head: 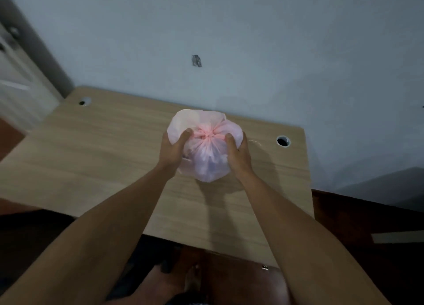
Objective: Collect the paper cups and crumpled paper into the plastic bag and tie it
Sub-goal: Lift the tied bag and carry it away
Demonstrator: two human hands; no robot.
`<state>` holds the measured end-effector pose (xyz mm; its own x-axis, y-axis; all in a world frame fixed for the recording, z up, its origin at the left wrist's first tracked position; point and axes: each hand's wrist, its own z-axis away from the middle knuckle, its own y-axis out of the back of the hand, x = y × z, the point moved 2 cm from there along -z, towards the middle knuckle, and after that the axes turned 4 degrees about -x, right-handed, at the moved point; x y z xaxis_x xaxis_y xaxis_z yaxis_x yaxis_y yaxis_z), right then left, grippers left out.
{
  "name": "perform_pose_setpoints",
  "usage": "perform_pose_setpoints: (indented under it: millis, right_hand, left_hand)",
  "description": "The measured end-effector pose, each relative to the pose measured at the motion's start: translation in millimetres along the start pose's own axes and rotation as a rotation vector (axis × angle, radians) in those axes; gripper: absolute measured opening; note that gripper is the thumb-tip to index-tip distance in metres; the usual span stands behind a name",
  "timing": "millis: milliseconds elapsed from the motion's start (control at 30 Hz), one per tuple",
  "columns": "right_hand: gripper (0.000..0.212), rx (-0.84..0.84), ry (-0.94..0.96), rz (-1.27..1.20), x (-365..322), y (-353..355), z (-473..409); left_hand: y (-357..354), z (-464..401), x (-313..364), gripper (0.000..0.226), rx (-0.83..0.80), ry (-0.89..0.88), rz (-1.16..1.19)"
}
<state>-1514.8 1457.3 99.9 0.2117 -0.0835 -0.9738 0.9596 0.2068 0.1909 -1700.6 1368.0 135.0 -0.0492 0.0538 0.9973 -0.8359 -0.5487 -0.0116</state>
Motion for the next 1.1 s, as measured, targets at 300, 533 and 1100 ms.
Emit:
perform_pose_setpoints:
  millis: [300, 533, 1100]
  right_hand:
    - [0.052, -0.216, 0.114, 0.07, -54.8, -98.4, 50.9]
    - [0.054, -0.395, 0.218, 0.105, -101.2, -220.2, 107.5]
    - [0.053, -0.744, 0.429, 0.075, -210.6, -614.5, 346.8]
  left_hand:
    - [115.2, 60.8, 44.8, 0.029, 0.192, -0.101, -0.015]
    - [247.7, 98.8, 62.1, 0.031, 0.392, -0.152, -0.003]
    - [687.1, 211.7, 89.9, 0.081, 0.807, -0.119, 0.011]
